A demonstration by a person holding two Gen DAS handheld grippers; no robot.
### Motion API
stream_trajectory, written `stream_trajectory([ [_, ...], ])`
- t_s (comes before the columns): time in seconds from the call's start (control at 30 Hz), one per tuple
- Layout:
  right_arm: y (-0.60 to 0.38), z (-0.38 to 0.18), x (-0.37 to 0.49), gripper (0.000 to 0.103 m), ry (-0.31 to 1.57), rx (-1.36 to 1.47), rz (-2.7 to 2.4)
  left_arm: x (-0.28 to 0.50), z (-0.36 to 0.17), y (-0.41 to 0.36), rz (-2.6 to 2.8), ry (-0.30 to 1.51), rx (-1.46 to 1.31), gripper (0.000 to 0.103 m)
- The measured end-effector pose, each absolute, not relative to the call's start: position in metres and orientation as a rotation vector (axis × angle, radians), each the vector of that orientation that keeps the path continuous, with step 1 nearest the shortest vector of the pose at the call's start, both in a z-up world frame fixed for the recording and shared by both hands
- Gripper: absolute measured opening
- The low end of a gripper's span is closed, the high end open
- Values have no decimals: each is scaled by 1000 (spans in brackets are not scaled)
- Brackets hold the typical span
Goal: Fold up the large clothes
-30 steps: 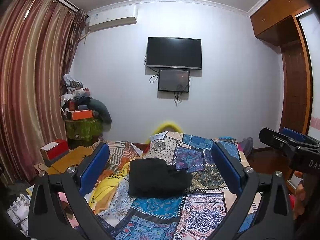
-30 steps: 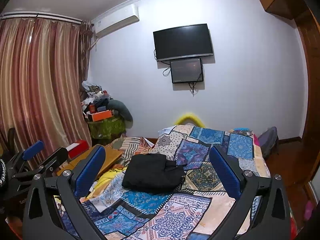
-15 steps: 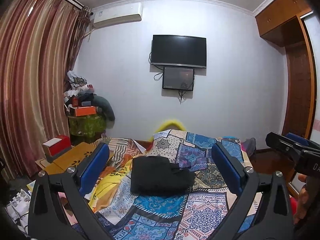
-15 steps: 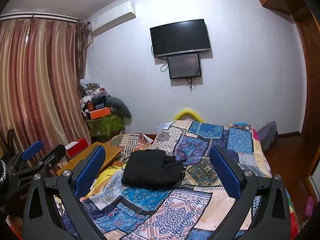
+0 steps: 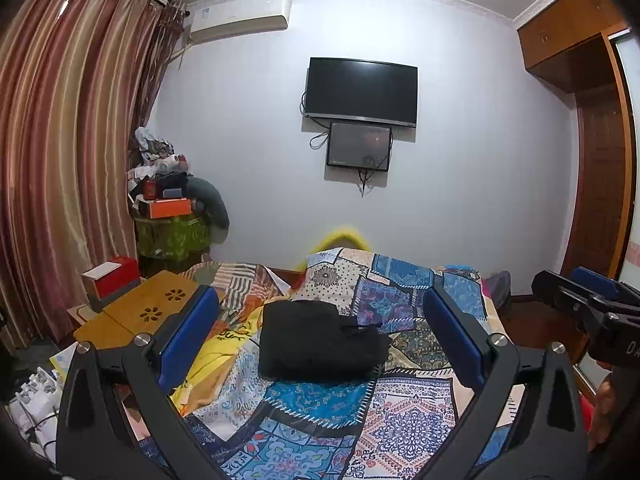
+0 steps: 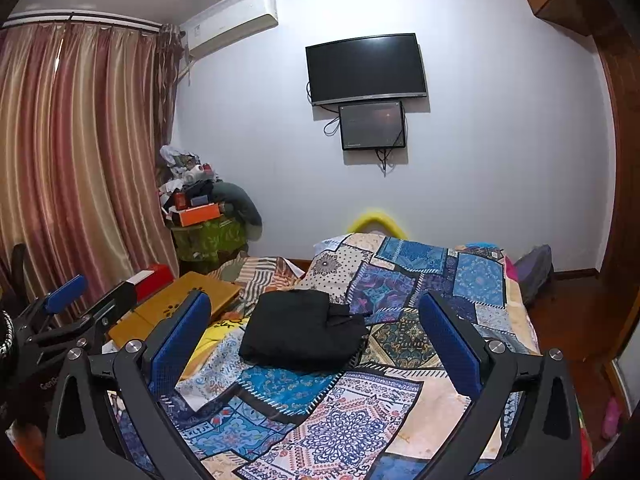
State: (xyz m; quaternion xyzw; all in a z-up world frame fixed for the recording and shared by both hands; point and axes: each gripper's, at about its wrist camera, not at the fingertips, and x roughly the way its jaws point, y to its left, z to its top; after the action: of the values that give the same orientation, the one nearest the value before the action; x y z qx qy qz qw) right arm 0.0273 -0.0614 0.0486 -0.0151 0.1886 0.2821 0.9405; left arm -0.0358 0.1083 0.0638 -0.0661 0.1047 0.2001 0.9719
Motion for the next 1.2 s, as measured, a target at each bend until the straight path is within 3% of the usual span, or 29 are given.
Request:
stream_trajectory([
  [1.2, -63, 51, 28, 103, 385, -37, 575, -37, 65, 106, 372, 202, -154, 102],
])
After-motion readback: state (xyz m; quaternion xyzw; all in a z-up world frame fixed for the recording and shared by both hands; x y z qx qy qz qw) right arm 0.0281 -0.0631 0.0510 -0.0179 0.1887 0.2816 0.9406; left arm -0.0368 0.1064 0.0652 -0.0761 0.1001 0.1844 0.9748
